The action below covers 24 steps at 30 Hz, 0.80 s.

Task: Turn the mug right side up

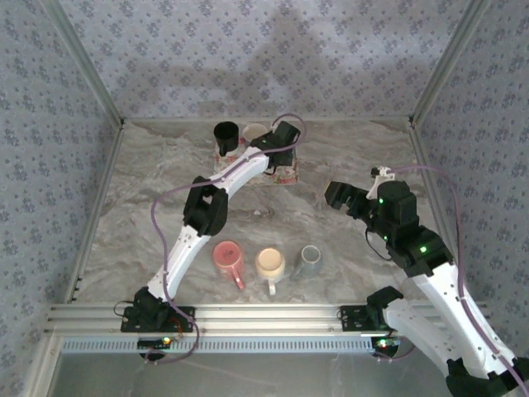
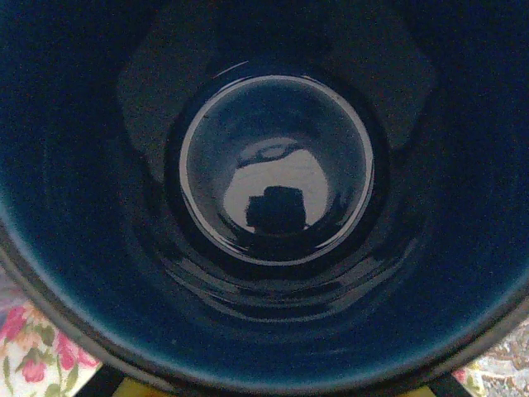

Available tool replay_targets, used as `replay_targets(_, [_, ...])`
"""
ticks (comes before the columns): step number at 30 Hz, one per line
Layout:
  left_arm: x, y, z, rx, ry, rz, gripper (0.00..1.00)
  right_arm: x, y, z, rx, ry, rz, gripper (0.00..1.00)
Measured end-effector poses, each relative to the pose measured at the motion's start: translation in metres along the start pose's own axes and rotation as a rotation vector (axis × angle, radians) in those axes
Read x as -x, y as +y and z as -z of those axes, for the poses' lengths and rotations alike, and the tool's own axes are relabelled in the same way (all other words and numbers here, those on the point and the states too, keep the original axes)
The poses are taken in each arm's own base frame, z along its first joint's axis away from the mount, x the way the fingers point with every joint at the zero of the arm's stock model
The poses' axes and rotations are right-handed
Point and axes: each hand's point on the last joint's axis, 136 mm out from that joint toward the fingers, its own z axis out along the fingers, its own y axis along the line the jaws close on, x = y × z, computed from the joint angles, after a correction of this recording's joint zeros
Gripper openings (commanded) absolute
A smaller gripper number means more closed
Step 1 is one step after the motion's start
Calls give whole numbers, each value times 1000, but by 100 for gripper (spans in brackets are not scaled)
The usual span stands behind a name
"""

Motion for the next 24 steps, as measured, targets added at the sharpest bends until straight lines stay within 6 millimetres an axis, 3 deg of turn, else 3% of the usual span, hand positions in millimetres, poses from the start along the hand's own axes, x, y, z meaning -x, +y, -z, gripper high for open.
replay_targets(6, [4, 1, -2, -1, -9, -4, 27, 1, -2, 1, 5, -2, -9, 100])
replay_targets(17, [10, -4, 0, -28, -23, -8, 43, 7, -2, 9, 22, -24, -23, 100])
replay_targets(20, [9, -3, 0, -26, -19, -1, 54, 7, -1, 12, 32, -30, -23, 100])
replay_targets(24, [6, -3, 5, -24, -10, -4, 56, 6, 0, 13, 36, -25, -22, 100])
